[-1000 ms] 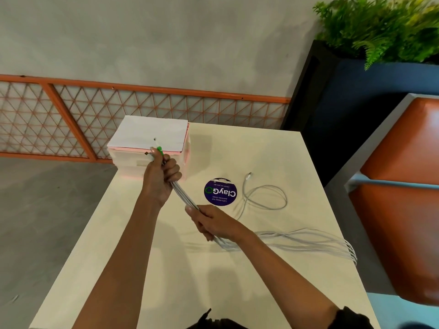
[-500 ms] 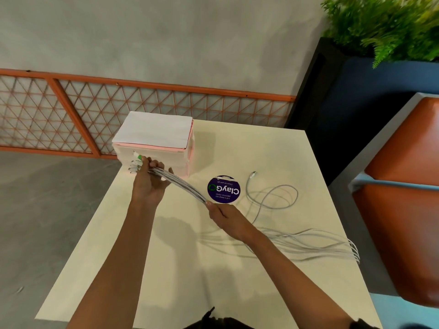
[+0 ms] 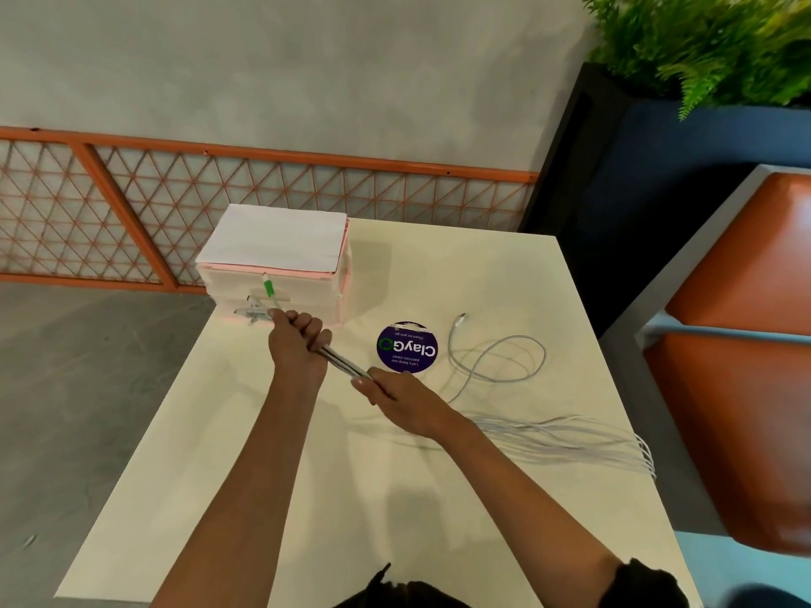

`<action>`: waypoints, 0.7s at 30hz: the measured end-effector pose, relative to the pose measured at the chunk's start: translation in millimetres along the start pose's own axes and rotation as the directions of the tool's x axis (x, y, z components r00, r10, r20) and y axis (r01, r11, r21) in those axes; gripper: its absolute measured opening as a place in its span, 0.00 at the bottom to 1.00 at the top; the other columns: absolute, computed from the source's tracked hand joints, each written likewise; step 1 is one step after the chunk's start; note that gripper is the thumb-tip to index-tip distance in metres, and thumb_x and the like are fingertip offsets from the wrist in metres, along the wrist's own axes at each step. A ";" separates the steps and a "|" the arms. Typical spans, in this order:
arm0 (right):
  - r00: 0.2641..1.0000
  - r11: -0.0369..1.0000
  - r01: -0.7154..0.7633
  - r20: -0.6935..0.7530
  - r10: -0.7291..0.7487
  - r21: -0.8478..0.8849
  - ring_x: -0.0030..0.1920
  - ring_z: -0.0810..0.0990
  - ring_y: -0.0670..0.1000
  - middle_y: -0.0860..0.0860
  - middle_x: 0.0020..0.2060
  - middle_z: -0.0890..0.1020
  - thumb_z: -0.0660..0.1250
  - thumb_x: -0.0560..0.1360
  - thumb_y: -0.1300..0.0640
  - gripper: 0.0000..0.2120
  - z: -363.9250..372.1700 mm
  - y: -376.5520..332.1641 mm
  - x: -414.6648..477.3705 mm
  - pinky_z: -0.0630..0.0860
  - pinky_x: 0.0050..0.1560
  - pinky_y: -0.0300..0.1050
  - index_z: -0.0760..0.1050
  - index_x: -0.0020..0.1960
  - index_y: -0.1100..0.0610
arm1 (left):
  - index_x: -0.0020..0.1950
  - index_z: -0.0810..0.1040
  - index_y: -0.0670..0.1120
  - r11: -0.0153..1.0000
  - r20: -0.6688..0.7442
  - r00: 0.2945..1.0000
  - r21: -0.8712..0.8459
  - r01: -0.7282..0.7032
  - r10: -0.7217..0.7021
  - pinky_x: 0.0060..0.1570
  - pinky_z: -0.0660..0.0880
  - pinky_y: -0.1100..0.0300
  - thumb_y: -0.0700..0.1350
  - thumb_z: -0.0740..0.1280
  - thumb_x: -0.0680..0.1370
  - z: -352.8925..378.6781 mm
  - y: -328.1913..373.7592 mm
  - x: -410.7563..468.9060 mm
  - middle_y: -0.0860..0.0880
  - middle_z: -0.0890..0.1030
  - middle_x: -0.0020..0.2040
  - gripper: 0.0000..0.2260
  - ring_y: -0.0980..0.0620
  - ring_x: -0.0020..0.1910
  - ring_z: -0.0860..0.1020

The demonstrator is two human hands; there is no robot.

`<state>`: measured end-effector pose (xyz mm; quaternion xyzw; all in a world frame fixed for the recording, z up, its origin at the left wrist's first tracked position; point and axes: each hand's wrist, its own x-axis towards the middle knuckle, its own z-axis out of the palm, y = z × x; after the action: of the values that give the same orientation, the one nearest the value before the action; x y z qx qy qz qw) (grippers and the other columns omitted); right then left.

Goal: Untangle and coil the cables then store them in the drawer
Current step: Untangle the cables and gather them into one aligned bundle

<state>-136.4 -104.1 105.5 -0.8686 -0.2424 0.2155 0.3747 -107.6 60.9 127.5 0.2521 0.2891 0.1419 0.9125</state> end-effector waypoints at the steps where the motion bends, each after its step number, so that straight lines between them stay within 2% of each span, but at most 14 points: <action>1: 1.000 1.000 0.007 0.001 -0.007 -0.022 0.29 0.69 0.44 0.44 0.30 0.72 0.53 0.80 0.42 0.19 -0.6 1.7 0.7 0.66 0.34 0.38 0.68 0.40 0.54 | 0.35 0.61 0.48 0.999 -0.016 1.000 0.035 -0.011 0.012 0.18 0.54 0.67 0.54 0.50 0.84 2.2 0.2 0.4 0.54 0.60 0.21 0.20 0.56 0.18 0.57; 4: 1.000 0.995 0.002 0.001 -0.002 -0.104 0.27 0.70 0.44 0.47 0.29 0.74 0.56 0.79 0.39 0.22 -6.3 17.1 -0.1 0.67 0.34 0.40 0.68 0.36 0.55 | 0.35 0.60 0.48 0.997 -0.048 0.998 0.073 -0.040 0.044 0.18 0.53 0.67 0.53 0.48 0.84 2.7 7.7 4.6 0.55 0.60 0.20 0.19 0.56 0.18 0.57; 7: 0.997 0.985 -0.071 -0.017 0.070 -0.156 0.29 0.69 0.47 0.49 0.27 0.72 0.57 0.75 0.33 0.26 -12.5 42.5 -10.3 0.65 0.34 0.43 0.66 0.33 0.56 | 0.35 0.60 0.49 0.992 -0.063 0.996 0.107 -0.063 0.070 0.19 0.54 0.66 0.53 0.48 0.84 -1.4 19.9 11.2 0.55 0.60 0.21 0.19 0.56 0.18 0.57; 11: 0.986 0.968 -0.163 -0.058 0.154 -0.191 0.33 0.74 0.48 0.47 0.27 0.72 0.59 0.72 0.30 0.24 -26.7 72.5 -25.7 0.67 0.36 0.43 0.67 0.33 0.51 | 0.35 0.60 0.48 0.984 -0.086 0.992 0.158 -0.077 0.091 0.19 0.54 0.67 0.53 0.48 0.84 -4.6 20.7 15.8 0.55 0.61 0.21 0.19 0.56 0.19 0.59; 14: 0.973 0.950 -0.220 -0.124 0.196 -0.222 0.32 0.73 0.44 0.46 0.27 0.74 0.62 0.70 0.30 0.23 -36.7 92.0 -37.7 0.67 0.35 0.39 0.66 0.30 0.48 | 0.35 0.61 0.48 0.975 -0.115 0.986 0.200 -0.097 0.122 0.19 0.55 0.68 0.53 0.48 0.84 -5.9 20.3 17.0 0.54 0.61 0.24 0.19 0.56 0.19 0.60; 18: 0.936 0.929 -0.307 -0.242 0.255 -0.207 0.35 0.77 0.46 0.48 0.30 0.78 0.60 0.62 0.23 0.31 -40.2 112.6 -47.6 0.69 0.36 0.40 0.71 0.35 0.53 | 0.36 0.61 0.48 0.960 -0.141 0.973 0.241 -0.146 0.183 0.20 0.57 0.68 0.53 0.48 0.84 -9.8 22.6 18.1 0.52 0.61 0.29 0.18 0.56 0.19 0.61; 21: 0.925 0.919 -0.351 -0.222 0.310 -0.178 0.36 0.77 0.48 0.48 0.30 0.78 0.60 0.62 0.23 0.32 -27.0 120.6 -53.7 0.70 0.37 0.42 0.72 0.35 0.54 | 0.36 0.61 0.48 0.942 -0.144 0.965 0.287 -0.173 0.221 0.20 0.57 0.68 0.53 0.48 0.84 -11.4 21.0 19.0 0.51 0.61 0.30 0.18 0.56 0.19 0.61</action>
<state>-132.5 -222.7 41.7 -0.9488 -0.0769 0.1650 0.2581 -101.8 90.3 122.2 0.3896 0.3576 0.2132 0.8215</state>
